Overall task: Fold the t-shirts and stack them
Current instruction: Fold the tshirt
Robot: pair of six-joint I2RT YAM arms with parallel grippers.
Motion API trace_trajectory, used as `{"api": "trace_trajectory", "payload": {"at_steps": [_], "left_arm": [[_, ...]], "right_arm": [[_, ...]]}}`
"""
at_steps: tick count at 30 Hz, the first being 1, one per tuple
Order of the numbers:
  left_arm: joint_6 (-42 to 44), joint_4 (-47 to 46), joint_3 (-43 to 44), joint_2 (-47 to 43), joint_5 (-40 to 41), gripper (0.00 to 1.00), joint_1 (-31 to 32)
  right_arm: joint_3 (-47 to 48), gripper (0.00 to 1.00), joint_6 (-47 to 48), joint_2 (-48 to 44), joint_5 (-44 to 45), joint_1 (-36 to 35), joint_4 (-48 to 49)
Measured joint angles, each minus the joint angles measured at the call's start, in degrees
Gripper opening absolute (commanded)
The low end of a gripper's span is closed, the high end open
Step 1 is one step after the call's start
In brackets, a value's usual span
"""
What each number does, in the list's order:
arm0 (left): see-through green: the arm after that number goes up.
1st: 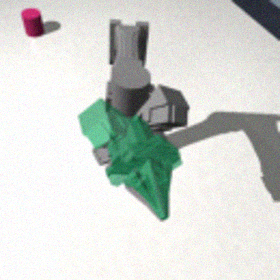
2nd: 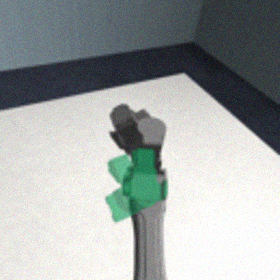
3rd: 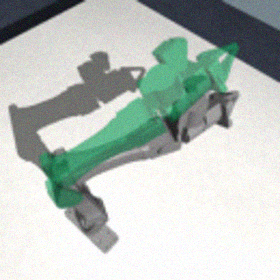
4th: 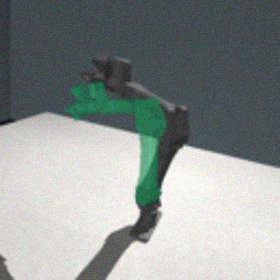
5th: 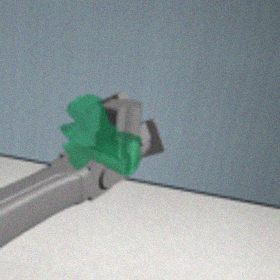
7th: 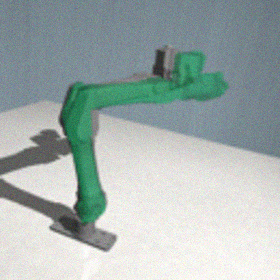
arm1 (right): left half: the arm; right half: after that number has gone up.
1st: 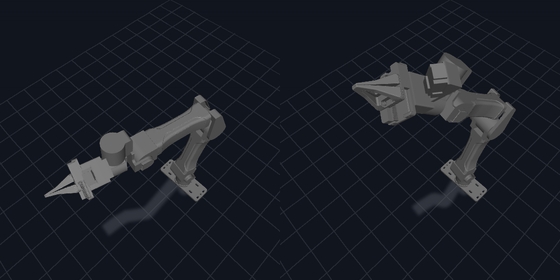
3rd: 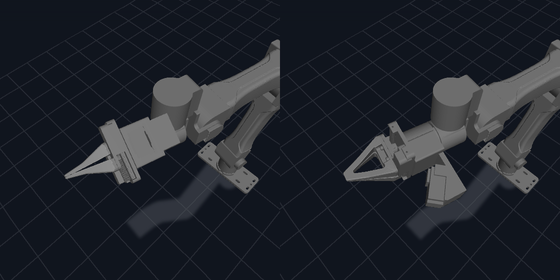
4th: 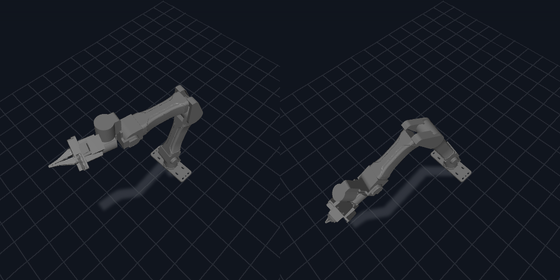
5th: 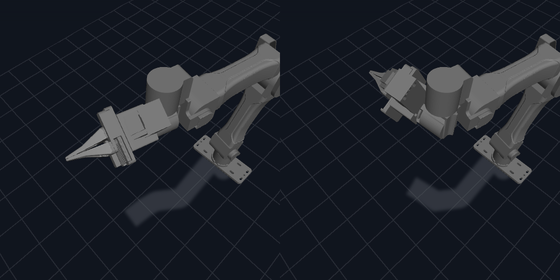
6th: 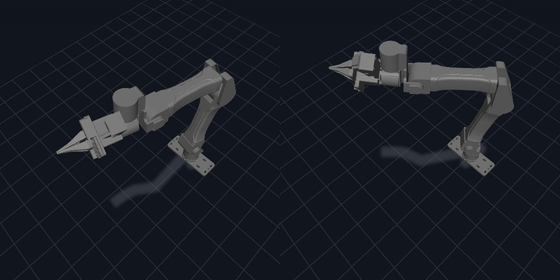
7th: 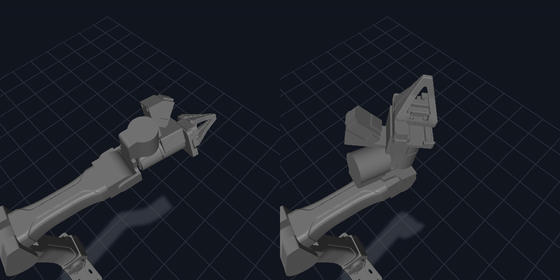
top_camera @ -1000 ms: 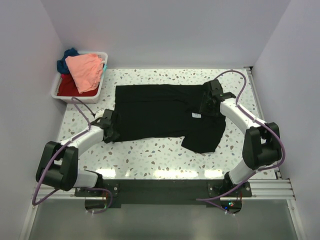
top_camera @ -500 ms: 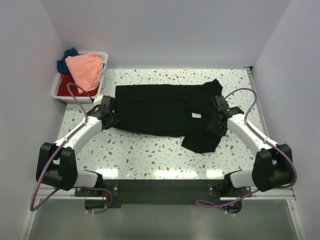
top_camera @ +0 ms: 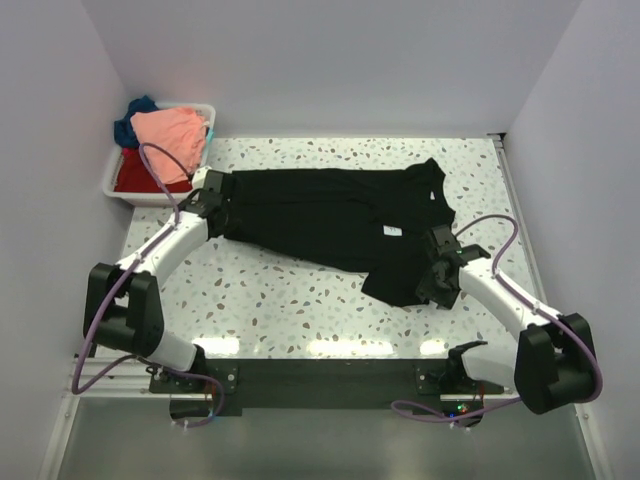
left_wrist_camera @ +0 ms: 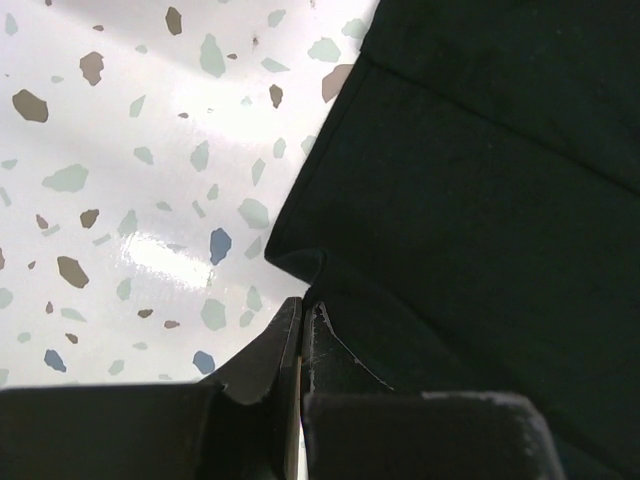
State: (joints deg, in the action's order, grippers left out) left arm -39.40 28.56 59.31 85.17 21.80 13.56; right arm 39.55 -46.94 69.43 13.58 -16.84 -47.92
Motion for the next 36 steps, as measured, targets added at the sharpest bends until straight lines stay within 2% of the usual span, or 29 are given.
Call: {"api": "trace_trajectory", "payload": {"at_steps": [7, 10, 16, 17, 18, 26, 36], "left_arm": [[1.46, -1.01, 3.13, 3.15, -1.31, 0.00, -0.81], [1.75, -1.29, 3.67, 3.80, -1.95, 0.00, -1.05], [2.60, -1.36, 3.80, 4.76, -2.78, 0.00, -1.60], [2.64, -1.33, 3.80, 4.85, -2.93, 0.00, -1.73], [2.67, -1.33, 3.80, 4.85, -3.06, 0.00, -1.84], [3.21, -1.31, 4.37, 5.01, -3.39, 0.00, -2.82], [4.11, -1.66, 7.39, 6.36, -3.32, 0.00, -4.26]], "right_arm": [[-2.08, 0.45, -0.63, 0.17, -1.09, -0.04, 4.90], [-2.14, 0.41, -0.66, 1.46, -1.11, -0.04, 7.10], [-2.16, 0.15, -0.74, 4.90, -1.09, -0.04, 10.14], [-2.16, 0.05, -0.72, 5.44, -1.11, -0.04, 10.34], [-2.12, 0.00, -0.87, 5.92, -1.16, -0.04, 10.54], [0.42, 0.00, -0.37, 6.40, -0.59, -0.04, 9.73], [12.48, 0.00, 2.78, 6.03, 3.63, -0.11, 7.04]]}}
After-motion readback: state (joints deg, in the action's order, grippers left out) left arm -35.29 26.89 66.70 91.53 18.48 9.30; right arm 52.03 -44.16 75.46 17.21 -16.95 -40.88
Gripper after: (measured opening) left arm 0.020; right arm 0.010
